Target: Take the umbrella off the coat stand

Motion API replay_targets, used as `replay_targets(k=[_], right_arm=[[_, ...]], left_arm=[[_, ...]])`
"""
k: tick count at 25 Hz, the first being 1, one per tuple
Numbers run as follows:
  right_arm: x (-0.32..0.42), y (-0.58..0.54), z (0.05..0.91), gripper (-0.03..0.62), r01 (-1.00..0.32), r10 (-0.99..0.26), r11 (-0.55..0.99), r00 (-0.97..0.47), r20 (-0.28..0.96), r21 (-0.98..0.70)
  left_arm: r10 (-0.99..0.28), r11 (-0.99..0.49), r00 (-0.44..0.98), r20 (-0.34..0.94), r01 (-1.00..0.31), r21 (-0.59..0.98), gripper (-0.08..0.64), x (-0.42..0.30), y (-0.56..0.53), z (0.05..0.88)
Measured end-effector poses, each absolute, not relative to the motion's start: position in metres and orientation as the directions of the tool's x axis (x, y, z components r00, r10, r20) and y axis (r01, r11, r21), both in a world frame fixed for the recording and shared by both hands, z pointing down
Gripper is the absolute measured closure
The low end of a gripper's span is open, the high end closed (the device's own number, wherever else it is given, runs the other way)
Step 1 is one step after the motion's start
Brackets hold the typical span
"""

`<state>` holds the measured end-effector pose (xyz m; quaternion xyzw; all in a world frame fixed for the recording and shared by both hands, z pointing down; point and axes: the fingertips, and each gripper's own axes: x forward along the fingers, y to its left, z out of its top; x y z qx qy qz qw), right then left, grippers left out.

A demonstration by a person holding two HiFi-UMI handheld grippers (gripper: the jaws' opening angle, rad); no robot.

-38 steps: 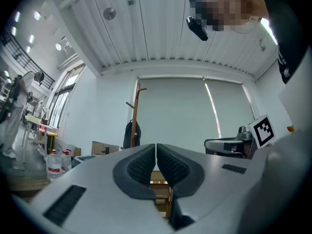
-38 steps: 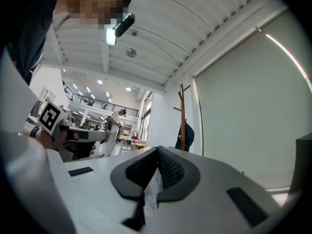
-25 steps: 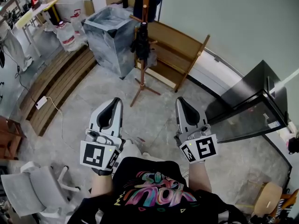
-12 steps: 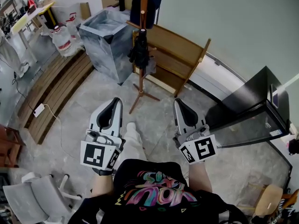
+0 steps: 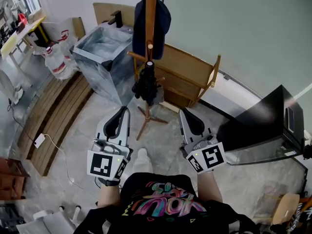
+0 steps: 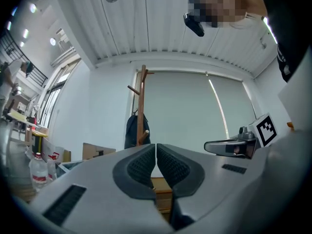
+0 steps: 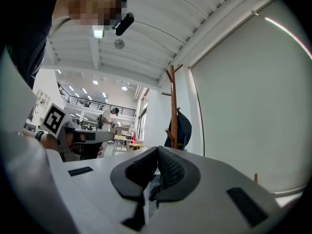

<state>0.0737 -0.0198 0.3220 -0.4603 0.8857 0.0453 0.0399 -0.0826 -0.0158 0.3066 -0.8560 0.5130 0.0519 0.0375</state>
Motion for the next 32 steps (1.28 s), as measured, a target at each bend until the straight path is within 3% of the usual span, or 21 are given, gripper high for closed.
replay_targets(k=[11,32], right_arm=[[0.03,-0.156,0.31,0.577,-0.854,-0.847,0.518,-0.519,-0.116,0.044],[0.032,-0.174,0.315,0.577,-0.815,-0.81,0.577,-0.58,-0.086,0.056]], left_arm=[[-0.831,-0.544,0.543,-0.119,-0.839,-0.028,0.529,-0.118,-0.159,0.296],[-0.844,-0.529,0.526,-0.104,-0.849,-0.005,0.529,-0.101,-0.17,0.308]])
